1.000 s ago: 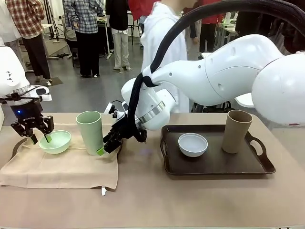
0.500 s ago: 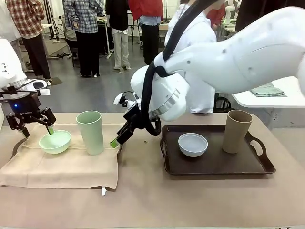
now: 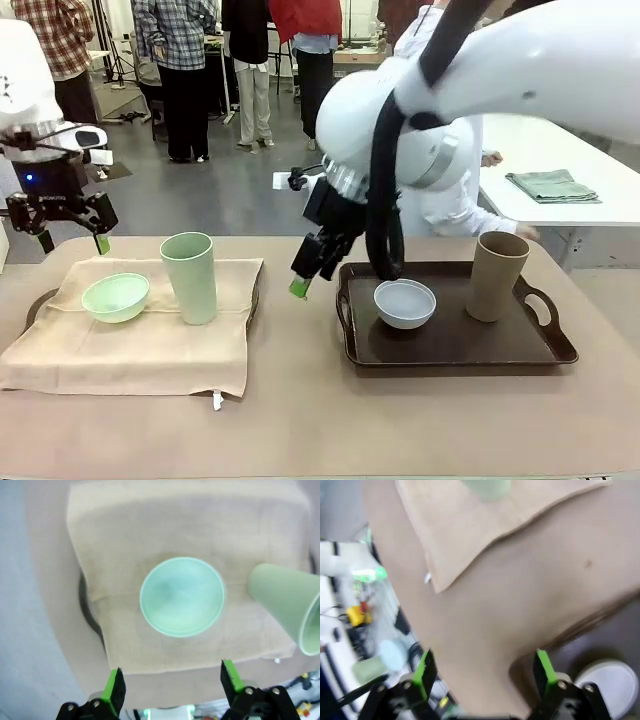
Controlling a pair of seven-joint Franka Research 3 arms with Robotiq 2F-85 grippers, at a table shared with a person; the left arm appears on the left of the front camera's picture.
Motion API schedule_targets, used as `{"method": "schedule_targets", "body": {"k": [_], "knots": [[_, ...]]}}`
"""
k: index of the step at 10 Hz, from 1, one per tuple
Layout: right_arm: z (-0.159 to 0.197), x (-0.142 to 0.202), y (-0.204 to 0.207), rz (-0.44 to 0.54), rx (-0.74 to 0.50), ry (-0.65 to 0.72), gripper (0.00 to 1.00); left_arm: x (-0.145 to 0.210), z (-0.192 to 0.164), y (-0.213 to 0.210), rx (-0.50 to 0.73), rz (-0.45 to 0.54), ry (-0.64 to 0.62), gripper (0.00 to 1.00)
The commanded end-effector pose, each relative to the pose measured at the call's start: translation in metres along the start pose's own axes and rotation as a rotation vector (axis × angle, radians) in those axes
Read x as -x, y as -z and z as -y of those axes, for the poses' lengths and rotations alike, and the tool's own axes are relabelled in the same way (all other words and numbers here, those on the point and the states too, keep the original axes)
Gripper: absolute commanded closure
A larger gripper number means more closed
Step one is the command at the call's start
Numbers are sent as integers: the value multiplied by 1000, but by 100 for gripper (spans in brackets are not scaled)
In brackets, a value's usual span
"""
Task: Set up a tray with a mat and arrange the tableware.
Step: Place the Picnic Bowl and Reusable plastic cup back onto the Handle tray in front of the human's position.
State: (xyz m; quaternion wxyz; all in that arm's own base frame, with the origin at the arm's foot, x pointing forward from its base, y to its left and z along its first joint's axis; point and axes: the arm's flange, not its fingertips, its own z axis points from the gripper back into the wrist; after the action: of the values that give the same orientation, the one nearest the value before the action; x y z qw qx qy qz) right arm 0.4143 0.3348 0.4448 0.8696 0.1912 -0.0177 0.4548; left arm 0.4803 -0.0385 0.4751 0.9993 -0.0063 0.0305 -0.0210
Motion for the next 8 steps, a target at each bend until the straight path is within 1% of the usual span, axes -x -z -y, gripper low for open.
{"method": "schedule_targets", "body": {"k": [1, 3, 4, 5, 6, 7, 8], "knots": [[-22, 3, -41, -78, 14, 154, 0, 9, 32, -30, -56, -10, -35, 0], [-44, 18, -85, -134, 112, 335, 0, 19, 69, -48, -67, 23, -1, 0], [-53, 26, -105, -162, 168, 404, 0, 22, 88, -52, -74, 33, -21, 0], [-61, 36, -127, -198, 261, 497, 0, 24, 108, -54, -82, 41, -31, 0], [-66, 46, -141, -212, 329, 564, 0, 27, 124, -55, -88, 53, -41, 0], [-67, 53, -146, -239, 358, 608, 0, 28, 133, -58, -85, 69, -58, 0], [-60, 57, -141, -268, 345, 618, 0, 33, 139, -61, -69, 73, -49, 0]]}}
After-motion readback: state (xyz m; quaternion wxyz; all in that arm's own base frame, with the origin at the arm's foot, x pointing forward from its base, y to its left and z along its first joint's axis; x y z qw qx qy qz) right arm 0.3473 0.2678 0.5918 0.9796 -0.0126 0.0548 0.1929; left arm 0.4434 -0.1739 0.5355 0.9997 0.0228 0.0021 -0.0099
